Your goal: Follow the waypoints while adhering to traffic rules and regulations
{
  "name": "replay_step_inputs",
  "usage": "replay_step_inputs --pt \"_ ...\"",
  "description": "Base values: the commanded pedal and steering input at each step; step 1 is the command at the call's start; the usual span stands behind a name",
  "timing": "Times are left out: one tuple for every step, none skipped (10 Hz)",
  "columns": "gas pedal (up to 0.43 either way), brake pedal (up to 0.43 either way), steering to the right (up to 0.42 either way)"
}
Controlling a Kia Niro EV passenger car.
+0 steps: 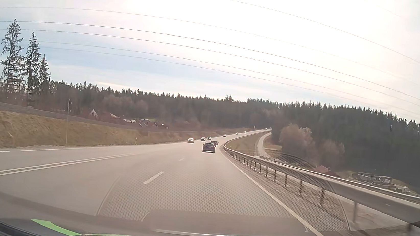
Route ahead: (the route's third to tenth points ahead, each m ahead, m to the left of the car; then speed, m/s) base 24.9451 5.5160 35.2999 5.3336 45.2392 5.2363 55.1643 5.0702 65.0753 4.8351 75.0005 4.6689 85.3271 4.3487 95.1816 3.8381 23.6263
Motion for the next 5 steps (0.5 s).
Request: replay_step_inputs --pt "0.059 0.000 0.001" --pt "0.067 0.000 0.001" --pt "0.079 0.000 0.001" --pt "0.079 0.000 0.001" --pt "0.087 0.000 0.001"
